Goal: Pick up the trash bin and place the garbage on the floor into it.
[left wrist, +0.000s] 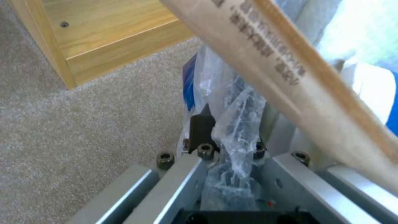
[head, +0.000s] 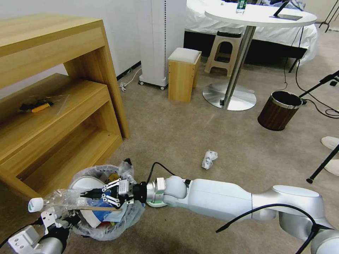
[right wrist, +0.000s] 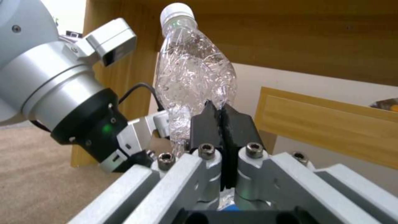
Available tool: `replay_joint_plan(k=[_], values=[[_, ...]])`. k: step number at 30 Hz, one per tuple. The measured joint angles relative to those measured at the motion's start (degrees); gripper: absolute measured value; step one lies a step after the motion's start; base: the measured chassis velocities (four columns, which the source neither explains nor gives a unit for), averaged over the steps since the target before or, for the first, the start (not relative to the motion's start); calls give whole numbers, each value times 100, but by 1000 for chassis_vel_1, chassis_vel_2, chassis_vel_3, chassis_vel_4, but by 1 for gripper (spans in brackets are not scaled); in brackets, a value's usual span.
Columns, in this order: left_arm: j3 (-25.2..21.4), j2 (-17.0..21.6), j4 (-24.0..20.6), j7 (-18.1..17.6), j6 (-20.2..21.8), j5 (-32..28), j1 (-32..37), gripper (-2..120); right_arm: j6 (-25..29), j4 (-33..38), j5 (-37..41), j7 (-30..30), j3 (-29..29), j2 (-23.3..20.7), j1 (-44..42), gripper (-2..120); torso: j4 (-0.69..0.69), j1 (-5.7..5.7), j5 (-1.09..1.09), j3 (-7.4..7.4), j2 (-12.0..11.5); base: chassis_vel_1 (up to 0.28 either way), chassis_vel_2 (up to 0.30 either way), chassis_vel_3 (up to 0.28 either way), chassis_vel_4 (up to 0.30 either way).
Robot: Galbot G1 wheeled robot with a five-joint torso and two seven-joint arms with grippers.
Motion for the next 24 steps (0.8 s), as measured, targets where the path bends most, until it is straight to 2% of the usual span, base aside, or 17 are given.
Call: replay_joint_plan(k=[24], values=[[-166,124,-53,-136,-13,-229,-16,0,35,146,-181,-83,185,-526,-244,0,0,0,0,0,0,0,0,0,0]])
